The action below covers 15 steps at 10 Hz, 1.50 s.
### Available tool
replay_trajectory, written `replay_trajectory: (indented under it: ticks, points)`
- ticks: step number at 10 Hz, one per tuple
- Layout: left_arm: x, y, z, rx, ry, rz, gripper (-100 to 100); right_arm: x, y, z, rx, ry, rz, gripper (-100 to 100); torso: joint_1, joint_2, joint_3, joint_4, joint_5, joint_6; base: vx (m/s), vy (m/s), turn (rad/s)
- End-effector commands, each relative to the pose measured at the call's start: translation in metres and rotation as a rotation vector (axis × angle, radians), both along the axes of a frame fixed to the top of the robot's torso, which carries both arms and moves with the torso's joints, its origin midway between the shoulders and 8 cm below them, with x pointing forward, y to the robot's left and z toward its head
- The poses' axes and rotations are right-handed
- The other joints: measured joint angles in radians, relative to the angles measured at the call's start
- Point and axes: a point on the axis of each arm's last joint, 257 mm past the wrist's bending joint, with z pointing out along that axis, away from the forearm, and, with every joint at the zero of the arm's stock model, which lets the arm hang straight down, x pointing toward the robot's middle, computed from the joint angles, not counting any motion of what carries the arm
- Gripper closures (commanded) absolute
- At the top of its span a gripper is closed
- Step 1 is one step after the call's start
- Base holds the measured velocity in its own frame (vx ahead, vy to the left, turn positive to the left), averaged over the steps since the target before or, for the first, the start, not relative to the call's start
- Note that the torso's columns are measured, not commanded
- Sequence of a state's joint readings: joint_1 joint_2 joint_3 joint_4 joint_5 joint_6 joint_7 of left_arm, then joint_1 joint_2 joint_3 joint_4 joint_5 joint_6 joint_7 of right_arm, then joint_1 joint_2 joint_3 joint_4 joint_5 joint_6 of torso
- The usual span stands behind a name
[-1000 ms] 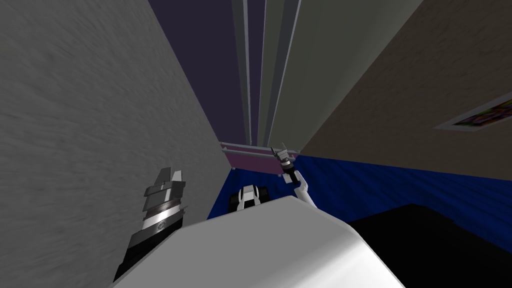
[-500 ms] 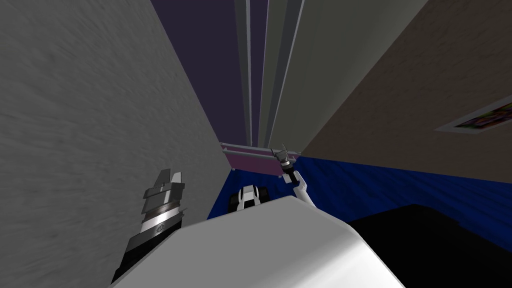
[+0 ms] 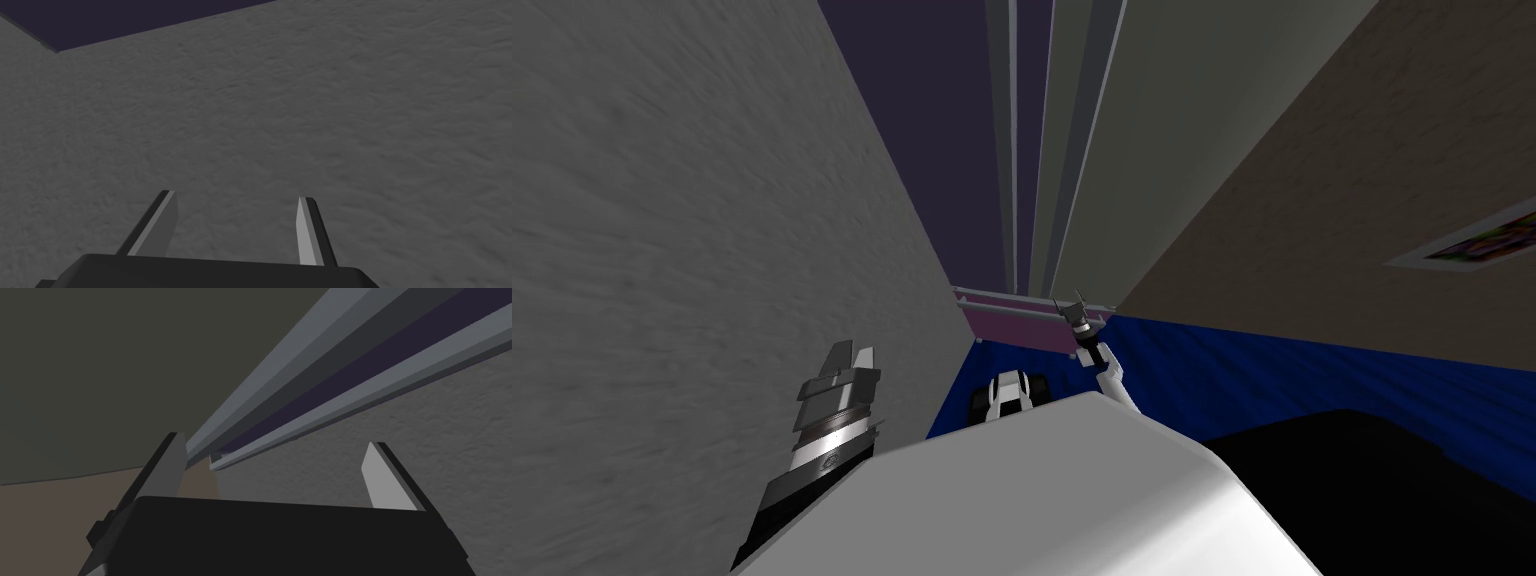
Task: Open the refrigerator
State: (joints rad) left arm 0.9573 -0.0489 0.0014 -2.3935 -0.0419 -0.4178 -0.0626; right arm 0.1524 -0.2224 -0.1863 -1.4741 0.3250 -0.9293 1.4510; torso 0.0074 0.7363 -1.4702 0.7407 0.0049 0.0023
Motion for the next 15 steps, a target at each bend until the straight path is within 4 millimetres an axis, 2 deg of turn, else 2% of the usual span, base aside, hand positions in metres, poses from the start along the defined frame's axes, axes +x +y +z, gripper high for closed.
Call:
replay_trajectory:
  ticks: [1, 10, 15]
  points:
    - [-0.001, 0.000, -0.001, 0.000, 0.003, 0.001, 0, 0.003, -0.004, -0.011, -0.061, -0.004, -0.053, -100, 0.000, 0.000, -0.001, 0.000, 0.000, 0.000, 0.032, -0.006, 0.011]
    - [-0.003, 0.002, -0.005, 0.002, 0.018, 0.005, 0, 0.010, -0.006, -0.042, -0.216, -0.013, -0.193, -100, -0.008, 0.002, -0.006, -0.003, -0.005, -0.002, 0.029, -0.005, 0.006]
    - [-0.003, 0.002, -0.005, 0.002, 0.018, 0.005, 0, 0.013, 0.007, -0.068, -0.260, 0.000, -0.275, -100, -0.007, 0.001, -0.006, -0.003, -0.005, -0.003, 0.024, -0.007, 0.005]
